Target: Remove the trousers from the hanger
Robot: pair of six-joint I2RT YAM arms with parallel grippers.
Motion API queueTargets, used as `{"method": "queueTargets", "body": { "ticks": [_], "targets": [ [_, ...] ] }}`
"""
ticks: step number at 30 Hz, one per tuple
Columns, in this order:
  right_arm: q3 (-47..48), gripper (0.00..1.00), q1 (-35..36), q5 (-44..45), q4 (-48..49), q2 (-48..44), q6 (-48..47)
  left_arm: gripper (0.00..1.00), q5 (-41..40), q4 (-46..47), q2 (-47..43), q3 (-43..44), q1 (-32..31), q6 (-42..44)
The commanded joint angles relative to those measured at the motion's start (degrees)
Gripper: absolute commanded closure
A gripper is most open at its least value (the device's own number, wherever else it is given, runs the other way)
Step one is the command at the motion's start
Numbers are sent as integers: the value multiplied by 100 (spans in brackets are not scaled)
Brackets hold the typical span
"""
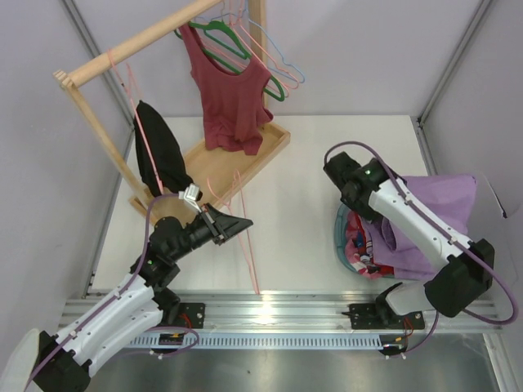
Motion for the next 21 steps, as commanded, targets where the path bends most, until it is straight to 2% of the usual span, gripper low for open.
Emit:
{"method": "queueTargets", "body": {
  "ticks": [1,3,5,9,10,11,13,14,15,17,21],
  "targets": [
    [1263,1,42,35,217,-23,354,100,88,239,4,67,1,-71],
    [2300,1,112,-218,173,-14,538,100,88,186,74,128,-8,-36],
    [3343,1,157,-920,51,-23,1047,100,62,72,127,233,1,43],
    [3894,1,139,-1635,172,-426,2119,100,10,-253,250,479,1,280],
    [3825,1,87,-1565,216,-801,2435,100,9,-280,285,532,1,307],
    [3702,1,-1,-1260,312,-1031,3299,100,-8,-349,312,550,1,324],
    [3053,1,-499,-1266,375,-1523,4147,100,-26,-420,364,655,1,395],
    [2746,1,-659,-1266,462,-2039,4900,100,-26,-473,426,743,1,404],
    [2186,2,-791,-1275,515,-2279,5195,100,-26,-491,470,778,1,412],
    [1717,2,-977,-1082,489,-2841,5775,100,0,-517,558,883,1,412],
    [916,1,-1091,-450,129,-3406,7312,100,1,-561,611,963,1,404]
  ]
}}
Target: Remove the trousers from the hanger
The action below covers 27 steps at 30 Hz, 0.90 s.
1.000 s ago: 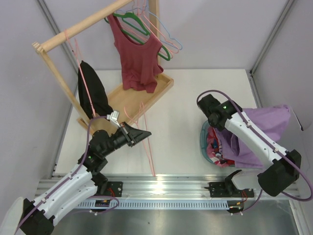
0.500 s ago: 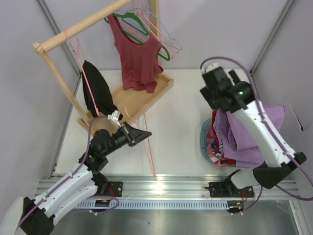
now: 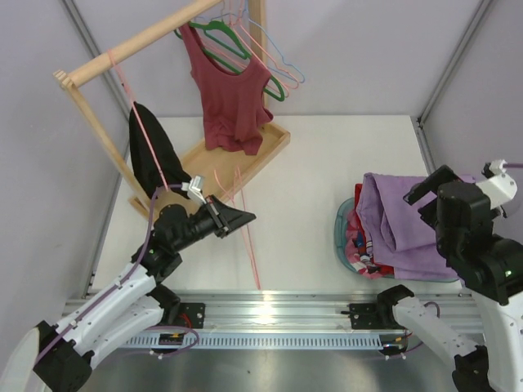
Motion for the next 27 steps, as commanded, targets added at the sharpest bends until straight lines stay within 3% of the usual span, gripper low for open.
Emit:
{"method": "queueTargets", "body": {
  "ticks": [1,3,9,15,18,20,23,27],
  "targets": [
    [-634,1,-81,833,-282,-191,2067,100,22,1,34,301,5,96],
    [-846,1,-99,1055,-510,-410,2802,100,14,18,69,284,5,69],
    [-1593,7,-160,1319,-739,-526,3650,100,75,106,166,275,5,-36],
    [-2331,8,-625,715,-196,-693,3608,100,58,115,166,266,-56,-71],
    [-2604,6,-1581,-426,542,-562,2722,100,40,159,140,231,-127,-89],
    [-2684,5,-2793,-1190,1103,-456,2177,100,31,98,96,239,-153,-80],
    [-2386,4,-4162,-2290,1177,-359,1385,100,22,80,60,213,-153,-98],
    [-2270,1,-5300,-3275,895,-455,831,100,22,141,95,204,-153,-142]
  ]
}}
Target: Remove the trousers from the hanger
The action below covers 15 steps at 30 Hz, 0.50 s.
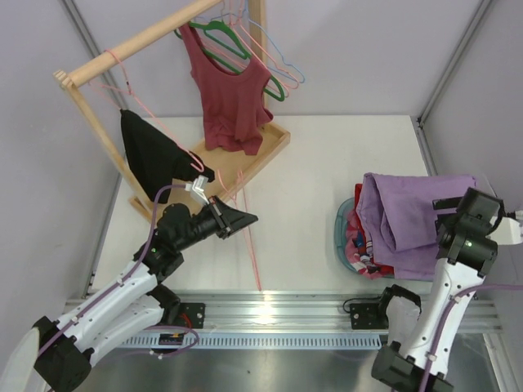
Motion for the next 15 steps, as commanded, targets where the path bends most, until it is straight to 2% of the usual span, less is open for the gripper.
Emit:
{"method": "queueTargets", "body": {
  "ticks": [1,5,10,15],
  "targets": [
    [108,1,-721,-1553,97,-184,-655,100,27,181,-51,165,-28,-131],
    [-709,3,-844,-2188,246,-597,-250,100,53,76,-68,226,-46,-96],
    [-676,5,-880,-2198,220,-721,-337,100,35,84,-147,156,-46,-148],
    [-1115,9,-880,-2374,571,-870,-109,100,53,102,-156,130,-46,-175]
  ]
}}
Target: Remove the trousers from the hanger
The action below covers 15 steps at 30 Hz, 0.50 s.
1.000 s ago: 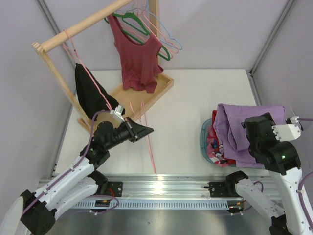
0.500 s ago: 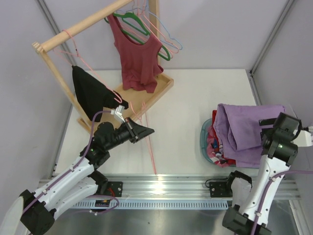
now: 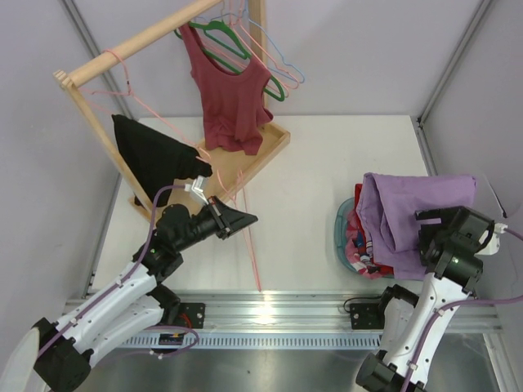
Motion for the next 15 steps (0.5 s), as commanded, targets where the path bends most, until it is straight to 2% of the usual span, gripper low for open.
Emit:
{"method": "queueTargets", "body": {
  "ticks": [1,7,9,11,15],
  "targets": [
    [-225,9,-32,-204,314,-127,79,100,58,130,-93,130,-33,-131],
    [-313,7,-32,-98,147,-110,53,100,57,165,-119,68,-59,-166],
    [-358,4,-32,-45,103,-171,88,100,58,165,-102,86,-77,-166],
    [-236,1,-32,183,-37,-171,-34,100,49,174,-93,77,-103,-158],
    [-50,0,-32,579,-275,-171,-299,100,22,209,-84,86,-130,-158]
  ]
}}
